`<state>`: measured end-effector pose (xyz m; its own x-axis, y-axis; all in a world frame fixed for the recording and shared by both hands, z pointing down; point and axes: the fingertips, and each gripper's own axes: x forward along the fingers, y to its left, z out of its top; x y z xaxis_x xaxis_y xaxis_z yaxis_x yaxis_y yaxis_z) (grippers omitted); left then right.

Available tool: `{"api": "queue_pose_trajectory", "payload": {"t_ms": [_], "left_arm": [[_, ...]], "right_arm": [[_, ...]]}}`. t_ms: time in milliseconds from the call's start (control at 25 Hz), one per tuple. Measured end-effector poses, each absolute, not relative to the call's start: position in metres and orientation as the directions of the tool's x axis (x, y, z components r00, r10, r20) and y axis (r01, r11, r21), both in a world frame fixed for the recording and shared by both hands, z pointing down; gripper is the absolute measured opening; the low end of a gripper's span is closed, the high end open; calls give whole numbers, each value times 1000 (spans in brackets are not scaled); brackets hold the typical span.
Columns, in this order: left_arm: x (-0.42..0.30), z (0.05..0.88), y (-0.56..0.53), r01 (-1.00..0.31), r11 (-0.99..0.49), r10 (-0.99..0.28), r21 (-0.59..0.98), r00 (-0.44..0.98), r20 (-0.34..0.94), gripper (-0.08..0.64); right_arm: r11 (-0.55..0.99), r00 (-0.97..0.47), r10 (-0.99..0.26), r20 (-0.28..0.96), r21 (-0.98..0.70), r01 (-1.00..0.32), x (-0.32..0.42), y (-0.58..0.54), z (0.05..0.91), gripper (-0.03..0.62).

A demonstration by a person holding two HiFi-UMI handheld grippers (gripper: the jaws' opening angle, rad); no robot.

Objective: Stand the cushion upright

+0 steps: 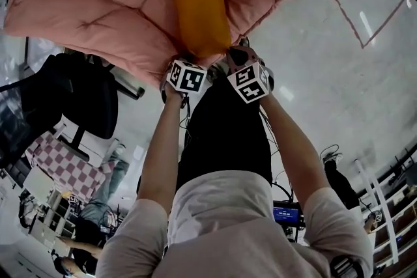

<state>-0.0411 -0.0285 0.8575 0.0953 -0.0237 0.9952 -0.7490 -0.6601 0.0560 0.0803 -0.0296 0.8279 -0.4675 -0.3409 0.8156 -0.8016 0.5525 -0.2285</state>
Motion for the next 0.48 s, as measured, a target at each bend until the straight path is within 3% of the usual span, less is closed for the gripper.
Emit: {"api": "queue_pose_trajectory", "payload": {"t_ms": [280, 480], "left_arm": [[-38, 822, -33, -777, -624, -118, 83, 198, 973, 18], [-41, 797, -38, -849, -493, -140, 192, 296, 945, 17]], "right_arm": [[522, -443, -378, 813, -208, -827, 83, -43, 792, 15], [499, -421, -402, 813, -190, -845, 80, -54, 764, 15]]}}
